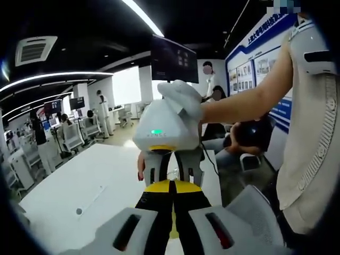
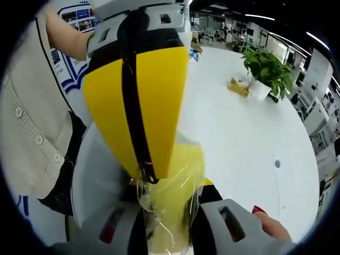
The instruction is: Compare the silicone blocks by pressing each to a similar depth, holding the contact briefly, and releasing to observe deformation and rebound differences across the visible hardness samples.
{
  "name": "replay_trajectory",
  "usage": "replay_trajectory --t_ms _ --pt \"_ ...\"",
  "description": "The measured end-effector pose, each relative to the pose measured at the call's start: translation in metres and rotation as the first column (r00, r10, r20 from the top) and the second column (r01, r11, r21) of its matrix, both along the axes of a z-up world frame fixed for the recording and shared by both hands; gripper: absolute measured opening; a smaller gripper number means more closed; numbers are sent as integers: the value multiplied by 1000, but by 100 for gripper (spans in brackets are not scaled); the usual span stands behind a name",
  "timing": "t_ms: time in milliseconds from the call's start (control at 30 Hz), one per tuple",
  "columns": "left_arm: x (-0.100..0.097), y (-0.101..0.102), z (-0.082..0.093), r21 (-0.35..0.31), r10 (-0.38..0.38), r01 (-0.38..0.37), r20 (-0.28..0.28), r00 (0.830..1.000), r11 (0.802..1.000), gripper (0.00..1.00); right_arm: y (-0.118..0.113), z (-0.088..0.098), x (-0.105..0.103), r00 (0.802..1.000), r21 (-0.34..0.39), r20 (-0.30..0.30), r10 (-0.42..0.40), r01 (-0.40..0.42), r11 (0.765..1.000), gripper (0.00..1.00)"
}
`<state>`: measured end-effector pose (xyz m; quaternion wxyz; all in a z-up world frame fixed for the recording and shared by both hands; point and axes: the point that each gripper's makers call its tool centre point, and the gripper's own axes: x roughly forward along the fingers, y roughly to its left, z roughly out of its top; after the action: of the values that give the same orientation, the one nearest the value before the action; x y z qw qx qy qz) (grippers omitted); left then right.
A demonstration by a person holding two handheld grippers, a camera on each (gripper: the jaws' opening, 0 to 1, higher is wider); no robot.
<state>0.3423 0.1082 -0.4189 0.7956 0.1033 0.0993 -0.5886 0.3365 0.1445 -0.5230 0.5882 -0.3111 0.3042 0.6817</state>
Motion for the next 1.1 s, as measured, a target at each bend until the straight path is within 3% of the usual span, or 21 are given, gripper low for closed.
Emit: replay_trajectory --t_ms 500,767,967,1100 --pt "3 9 -3 -26 36 -37 -24 999 999 0 4 -2 -2 1000 -2 0 8 -8 1000 30" --pt "8 18 -7 -44 69 -71 -50 996 996 0 8 8 5 999 47 23 -26 25 999 43" --pt "10 21 -9 -51 93 -96 -59 994 994 0 6 12 8 998 74 36 -60 57 996 45" --pt "13 25 -15 -57 113 -117 -78 991 991 0 5 16 10 993 133 47 -107 100 986 48"
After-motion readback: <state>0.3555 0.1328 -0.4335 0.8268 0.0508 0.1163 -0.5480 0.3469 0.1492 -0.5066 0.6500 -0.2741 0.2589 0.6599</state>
